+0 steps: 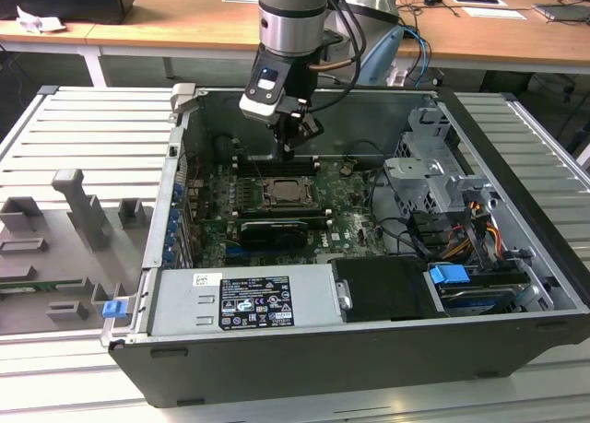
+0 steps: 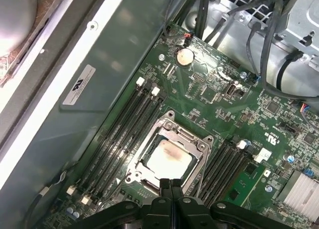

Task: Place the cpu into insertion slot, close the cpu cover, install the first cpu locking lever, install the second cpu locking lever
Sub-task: 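Install the first cpu locking lever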

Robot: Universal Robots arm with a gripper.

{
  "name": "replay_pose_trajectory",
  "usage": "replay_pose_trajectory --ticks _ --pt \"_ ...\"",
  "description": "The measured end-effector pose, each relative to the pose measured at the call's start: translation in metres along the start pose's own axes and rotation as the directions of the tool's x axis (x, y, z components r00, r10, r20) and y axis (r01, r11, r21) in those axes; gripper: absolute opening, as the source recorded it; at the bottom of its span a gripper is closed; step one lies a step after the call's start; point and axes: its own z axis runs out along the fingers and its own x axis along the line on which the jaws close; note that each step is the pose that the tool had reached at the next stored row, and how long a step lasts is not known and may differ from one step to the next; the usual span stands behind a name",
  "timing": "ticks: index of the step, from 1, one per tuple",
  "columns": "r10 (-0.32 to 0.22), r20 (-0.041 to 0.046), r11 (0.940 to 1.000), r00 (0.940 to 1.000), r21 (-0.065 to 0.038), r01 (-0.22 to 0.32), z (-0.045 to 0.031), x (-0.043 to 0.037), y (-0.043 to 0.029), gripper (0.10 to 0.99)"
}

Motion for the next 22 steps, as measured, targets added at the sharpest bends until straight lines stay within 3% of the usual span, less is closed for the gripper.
replay_pose_trajectory --ticks 13,22 --pt "-0.072 -0.0016 0.9974 0.9974 0.000 0.072 0.0000 0.0000 -0.0005 0.106" --pt "-0.159 -0.0036 0.9872 0.9872 0.000 0.159 0.0000 0.0000 -0.0006 0.106"
